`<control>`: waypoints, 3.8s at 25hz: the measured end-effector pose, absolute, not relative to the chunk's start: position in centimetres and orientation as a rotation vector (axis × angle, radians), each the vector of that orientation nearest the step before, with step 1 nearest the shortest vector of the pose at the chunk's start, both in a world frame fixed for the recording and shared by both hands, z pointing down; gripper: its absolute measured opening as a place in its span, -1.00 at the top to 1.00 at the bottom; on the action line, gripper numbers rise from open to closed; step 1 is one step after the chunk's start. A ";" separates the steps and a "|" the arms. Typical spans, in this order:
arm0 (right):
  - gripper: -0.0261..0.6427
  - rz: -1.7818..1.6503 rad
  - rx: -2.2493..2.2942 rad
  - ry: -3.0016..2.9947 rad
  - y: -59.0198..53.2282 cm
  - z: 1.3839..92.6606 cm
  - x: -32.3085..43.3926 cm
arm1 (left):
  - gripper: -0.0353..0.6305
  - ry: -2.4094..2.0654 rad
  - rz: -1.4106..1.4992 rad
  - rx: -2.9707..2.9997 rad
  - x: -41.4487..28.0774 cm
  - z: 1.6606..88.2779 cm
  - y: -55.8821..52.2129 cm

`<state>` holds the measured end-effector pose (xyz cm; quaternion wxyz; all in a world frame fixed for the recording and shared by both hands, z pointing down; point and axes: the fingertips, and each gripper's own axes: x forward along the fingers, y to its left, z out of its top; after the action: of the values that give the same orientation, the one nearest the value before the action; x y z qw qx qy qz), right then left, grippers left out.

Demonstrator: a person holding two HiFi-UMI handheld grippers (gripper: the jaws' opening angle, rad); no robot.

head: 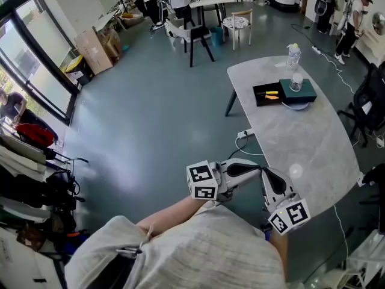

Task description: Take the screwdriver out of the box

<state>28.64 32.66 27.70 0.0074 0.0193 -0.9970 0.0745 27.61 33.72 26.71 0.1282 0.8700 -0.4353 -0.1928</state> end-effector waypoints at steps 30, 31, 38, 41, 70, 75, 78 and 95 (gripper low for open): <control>0.89 0.229 -0.052 -3.092 28.6 28.4 10.7 | 0.82 -1.334 -0.554 2.485 9.8 27.4 29.6; 0.89 0.226 -0.054 -3.090 28.5 28.3 9.6 | 0.82 -1.333 -0.551 2.491 8.8 27.4 29.5; 0.89 0.141 -0.056 -3.048 28.1 28.3 3.6 | 0.82 -1.290 -0.543 2.528 2.8 27.5 29.1; 0.89 0.078 -0.043 -3.012 27.3 28.3 1.9 | 0.82 -1.264 -0.544 2.542 1.2 27.6 28.2; 0.89 0.129 -0.054 -2.988 2.6 30.6 -3.9 | 0.82 -1.155 -0.366 2.553 -4.4 29.7 3.2; 0.89 0.125 -0.050 -2.964 0.1 32.1 -3.8 | 0.82 -1.134 -0.308 2.544 -4.2 31.2 0.6; 0.89 0.123 -0.023 -2.946 -1.2 32.8 -4.0 | 0.82 -1.104 -0.296 2.539 -4.3 31.9 -0.7; 0.89 0.026 0.022 -2.696 -8.7 38.1 -6.6 | 0.82 -0.899 -0.228 2.582 -6.8 36.5 -8.6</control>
<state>-6.64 -8.70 38.11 0.2207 0.0078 -0.9753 0.0094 -6.83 -8.63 36.48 0.1978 0.9225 -0.3212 -0.0816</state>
